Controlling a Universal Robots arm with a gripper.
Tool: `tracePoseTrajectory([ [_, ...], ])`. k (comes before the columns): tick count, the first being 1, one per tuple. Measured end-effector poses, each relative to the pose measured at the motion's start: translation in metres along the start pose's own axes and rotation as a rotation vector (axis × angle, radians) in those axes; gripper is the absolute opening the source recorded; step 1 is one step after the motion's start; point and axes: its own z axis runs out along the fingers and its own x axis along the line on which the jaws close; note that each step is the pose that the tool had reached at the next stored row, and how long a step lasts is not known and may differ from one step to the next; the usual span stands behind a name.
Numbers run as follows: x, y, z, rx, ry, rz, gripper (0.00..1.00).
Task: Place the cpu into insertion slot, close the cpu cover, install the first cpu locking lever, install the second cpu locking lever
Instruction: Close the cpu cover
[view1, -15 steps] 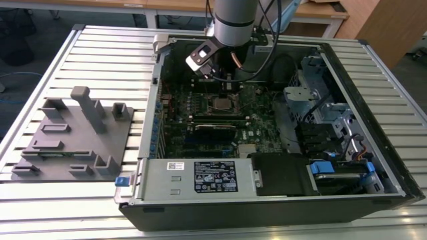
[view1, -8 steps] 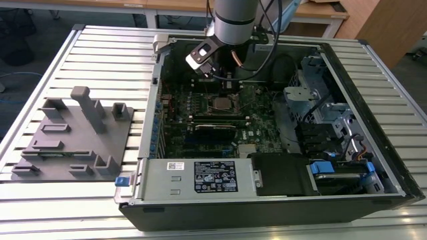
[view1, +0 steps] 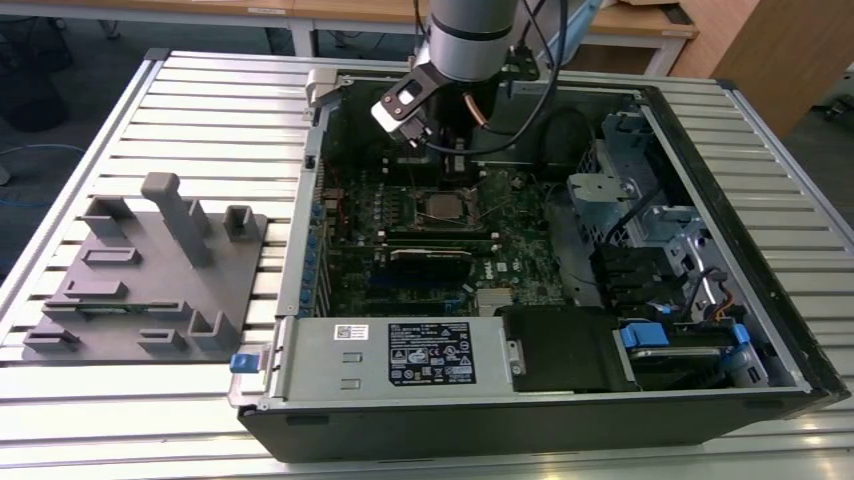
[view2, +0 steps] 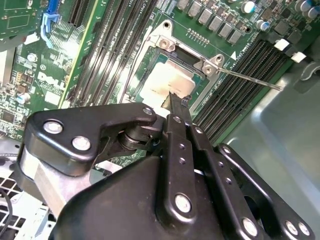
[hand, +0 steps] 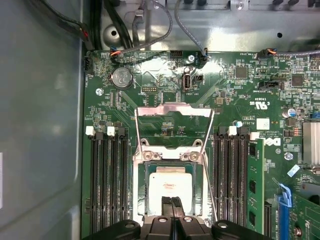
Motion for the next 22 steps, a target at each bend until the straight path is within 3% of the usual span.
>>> tracePoseTrajectory([
  [9, 0.0002, 0.0001, -0.0117, 0.0000, 0.0000, 0.000, 0.10],
  [16, 0.0002, 0.0001, -0.0127, 0.0002, -0.0001, 0.000, 0.10],
  [22, 0.0003, 0.0002, -0.0196, 0.0000, 0.0002, 0.000, 0.10],
])
